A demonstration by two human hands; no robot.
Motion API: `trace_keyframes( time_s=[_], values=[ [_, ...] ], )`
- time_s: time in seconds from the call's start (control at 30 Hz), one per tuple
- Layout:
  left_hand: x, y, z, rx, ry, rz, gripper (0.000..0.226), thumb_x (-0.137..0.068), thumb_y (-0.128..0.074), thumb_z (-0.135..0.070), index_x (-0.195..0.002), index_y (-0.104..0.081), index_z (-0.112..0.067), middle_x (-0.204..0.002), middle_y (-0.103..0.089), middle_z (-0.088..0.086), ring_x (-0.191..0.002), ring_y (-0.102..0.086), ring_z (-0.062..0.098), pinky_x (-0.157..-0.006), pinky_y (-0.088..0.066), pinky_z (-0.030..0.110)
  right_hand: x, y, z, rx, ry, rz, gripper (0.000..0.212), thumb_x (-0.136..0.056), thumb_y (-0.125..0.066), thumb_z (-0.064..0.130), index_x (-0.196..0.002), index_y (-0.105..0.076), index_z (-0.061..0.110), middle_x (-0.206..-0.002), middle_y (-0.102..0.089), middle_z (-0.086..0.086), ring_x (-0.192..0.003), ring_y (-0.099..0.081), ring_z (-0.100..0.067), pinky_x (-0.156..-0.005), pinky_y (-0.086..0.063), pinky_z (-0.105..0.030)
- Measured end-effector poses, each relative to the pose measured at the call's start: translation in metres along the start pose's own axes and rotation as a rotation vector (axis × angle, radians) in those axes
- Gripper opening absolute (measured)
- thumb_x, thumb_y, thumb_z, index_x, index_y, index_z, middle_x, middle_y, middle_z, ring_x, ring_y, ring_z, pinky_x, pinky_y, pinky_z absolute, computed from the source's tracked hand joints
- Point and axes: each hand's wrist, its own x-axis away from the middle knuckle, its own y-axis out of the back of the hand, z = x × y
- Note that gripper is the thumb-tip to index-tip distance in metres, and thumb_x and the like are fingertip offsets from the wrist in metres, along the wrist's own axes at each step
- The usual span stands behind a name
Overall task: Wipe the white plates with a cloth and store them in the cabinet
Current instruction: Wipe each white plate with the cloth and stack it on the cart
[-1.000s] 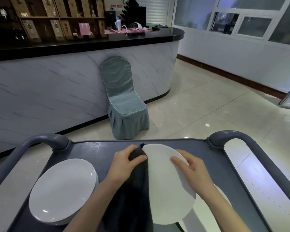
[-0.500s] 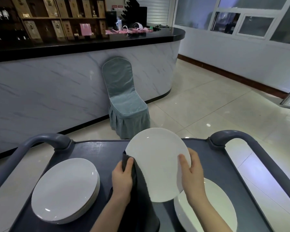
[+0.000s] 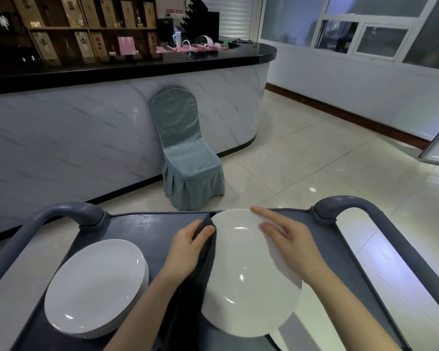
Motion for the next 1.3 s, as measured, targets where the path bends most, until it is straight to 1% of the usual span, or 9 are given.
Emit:
trace_keyframes(
  time_s=[0.2, 0.37, 0.53, 0.7, 0.87, 0.93, 1.03, 1.2, 1.3],
  values=[
    [0.029, -0.021, 0.021, 0.230, 0.265, -0.246, 0.023, -0.096, -0.059, -0.029, -0.083, -0.068, -0.014, -0.084, -0.074, 0.005, -0.077, -0.062, 0.016, -0.076, -0.053, 0.039, 0.018, -0.015, -0.015, -0.099, -0.133, -0.299, 0.044, -0.097, -0.060, 0.012, -0.112, -0.062, 0.053, -0.114, -0.059, 0.045, -0.112, -0.053, 0.021, -0.096, -0.038, -0.009],
    [0.006, 0.002, 0.003, 0.021, 0.034, 0.052, 0.012, -0.089, -0.069, -0.023, -0.084, -0.065, -0.013, -0.077, -0.068, 0.001, -0.071, -0.056, 0.007, -0.066, -0.047, 0.020, 0.016, -0.004, -0.011, 0.003, -0.067, -0.065, 0.039, -0.097, -0.061, 0.014, -0.118, -0.065, 0.047, -0.116, -0.062, 0.041, -0.114, -0.054, 0.018, -0.095, -0.038, -0.004],
    [-0.007, 0.002, -0.011, -0.128, -0.128, 0.347, 0.004, -0.088, -0.068, -0.030, -0.087, -0.066, -0.026, -0.083, -0.069, -0.006, -0.078, -0.061, 0.003, -0.073, -0.048, 0.022, 0.006, -0.009, -0.001, 0.119, 0.005, 0.148, 0.038, -0.096, -0.063, 0.014, -0.116, -0.067, 0.046, -0.115, -0.066, 0.035, -0.113, -0.055, 0.016, -0.095, -0.038, -0.005],
    [0.014, -0.011, 0.014, 0.129, 0.078, -0.033, 0.013, -0.093, -0.064, -0.021, -0.081, -0.066, -0.022, -0.074, -0.069, -0.006, -0.071, -0.058, 0.006, -0.069, -0.048, 0.022, 0.006, -0.004, -0.007, 0.007, -0.070, -0.032, 0.036, -0.095, -0.065, 0.015, -0.115, -0.068, 0.043, -0.111, -0.063, 0.041, -0.109, -0.055, 0.021, -0.090, -0.037, -0.001],
    [0.050, -0.048, 0.036, 0.479, 0.456, -0.409, 0.014, -0.094, -0.063, -0.027, -0.093, -0.069, -0.014, -0.093, -0.073, 0.007, -0.094, -0.066, 0.026, -0.091, -0.053, 0.046, 0.028, -0.046, -0.026, -0.197, -0.262, -0.542, 0.035, -0.098, -0.057, 0.013, -0.119, -0.065, 0.039, -0.115, -0.062, 0.034, -0.110, -0.057, 0.009, -0.093, -0.039, -0.009],
    [0.052, -0.052, 0.038, 0.489, 0.518, -0.458, 0.017, -0.094, -0.063, -0.028, -0.097, -0.068, -0.012, -0.099, -0.072, 0.009, -0.100, -0.065, 0.030, -0.096, -0.051, 0.050, 0.040, -0.063, -0.033, -0.201, -0.320, -0.595, 0.034, -0.101, -0.053, 0.016, -0.124, -0.060, 0.041, -0.115, -0.059, 0.036, -0.111, -0.055, 0.005, -0.094, -0.038, -0.015],
    [0.044, -0.036, 0.036, 0.433, 0.478, -0.435, 0.015, -0.093, -0.064, -0.026, -0.090, -0.070, -0.013, -0.093, -0.073, 0.007, -0.094, -0.066, 0.027, -0.091, -0.053, 0.047, 0.038, -0.061, -0.041, -0.229, -0.287, -0.421, 0.035, -0.099, -0.054, 0.015, -0.124, -0.053, 0.041, -0.115, -0.057, 0.040, -0.112, -0.053, 0.010, -0.086, -0.039, -0.011],
    [0.022, -0.004, 0.016, 0.165, 0.122, -0.134, 0.012, -0.093, -0.064, -0.016, -0.082, -0.069, -0.016, -0.075, -0.073, -0.008, -0.068, -0.060, 0.000, -0.064, -0.049, 0.015, 0.005, -0.017, -0.026, -0.018, -0.117, -0.049, 0.037, -0.096, -0.063, 0.022, -0.124, -0.056, 0.044, -0.120, -0.056, 0.042, -0.114, -0.050, 0.019, -0.088, -0.037, -0.002],
    [0.005, 0.004, 0.002, 0.003, 0.029, 0.013, 0.010, -0.091, -0.067, -0.018, -0.082, -0.068, -0.014, -0.073, -0.069, -0.005, -0.065, -0.056, 0.000, -0.064, -0.046, 0.016, -0.007, -0.008, -0.012, 0.105, -0.052, 0.177, 0.036, -0.098, -0.059, 0.027, -0.123, -0.056, 0.053, -0.119, -0.059, 0.041, -0.112, -0.054, 0.015, -0.089, -0.036, 0.000]
  ],
)
